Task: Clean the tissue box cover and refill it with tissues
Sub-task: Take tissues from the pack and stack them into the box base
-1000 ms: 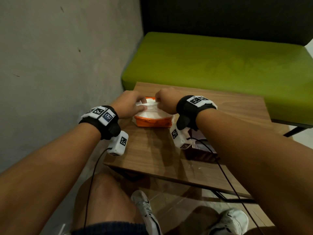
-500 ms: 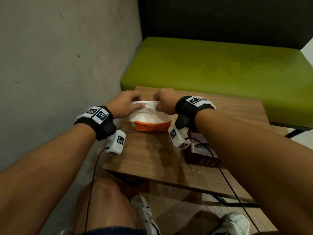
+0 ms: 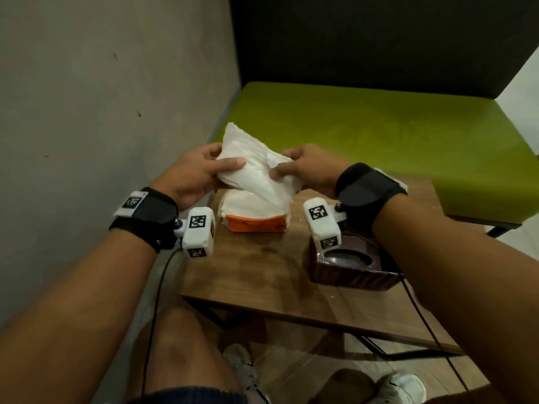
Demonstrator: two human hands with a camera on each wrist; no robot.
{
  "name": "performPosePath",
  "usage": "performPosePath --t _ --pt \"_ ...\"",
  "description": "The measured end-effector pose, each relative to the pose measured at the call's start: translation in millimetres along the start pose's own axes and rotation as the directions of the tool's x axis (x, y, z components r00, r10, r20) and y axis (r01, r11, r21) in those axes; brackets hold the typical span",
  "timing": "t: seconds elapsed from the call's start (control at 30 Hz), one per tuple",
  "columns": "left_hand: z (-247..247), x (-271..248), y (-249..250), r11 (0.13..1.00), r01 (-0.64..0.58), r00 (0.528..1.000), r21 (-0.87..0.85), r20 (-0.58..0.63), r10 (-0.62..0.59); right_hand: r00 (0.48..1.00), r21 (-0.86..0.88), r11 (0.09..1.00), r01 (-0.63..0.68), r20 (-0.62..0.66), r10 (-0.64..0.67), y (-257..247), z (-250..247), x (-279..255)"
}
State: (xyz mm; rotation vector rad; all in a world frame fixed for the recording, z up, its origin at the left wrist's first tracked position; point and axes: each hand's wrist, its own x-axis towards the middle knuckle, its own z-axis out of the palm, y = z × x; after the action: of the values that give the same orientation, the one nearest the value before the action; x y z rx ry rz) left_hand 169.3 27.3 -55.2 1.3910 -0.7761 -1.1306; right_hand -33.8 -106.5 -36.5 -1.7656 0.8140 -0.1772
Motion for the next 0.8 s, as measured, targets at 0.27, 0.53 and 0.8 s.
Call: performPosePath --t 0.27,0.53,0.8 --pt "114 -43 -43 0.689 0.104 0.991 -0.717 0.132 -0.012 0.997 0.473 0.879 -0.059 0.076 0.026 15 -15 -92" --pt "184 -63 -58 0.474 0.050 0.999 -0.879 0.041 -0.030 0.995 0.157 0.985 -0.066 -0.066 0.077 34 -20 -138" --pt "181 -56 -57 0.422 0.015 1.000 -0.907 0.009 -0.017 0.858 -0.396 0.909 0.126 -0.416 -0.301 38 -28 -148"
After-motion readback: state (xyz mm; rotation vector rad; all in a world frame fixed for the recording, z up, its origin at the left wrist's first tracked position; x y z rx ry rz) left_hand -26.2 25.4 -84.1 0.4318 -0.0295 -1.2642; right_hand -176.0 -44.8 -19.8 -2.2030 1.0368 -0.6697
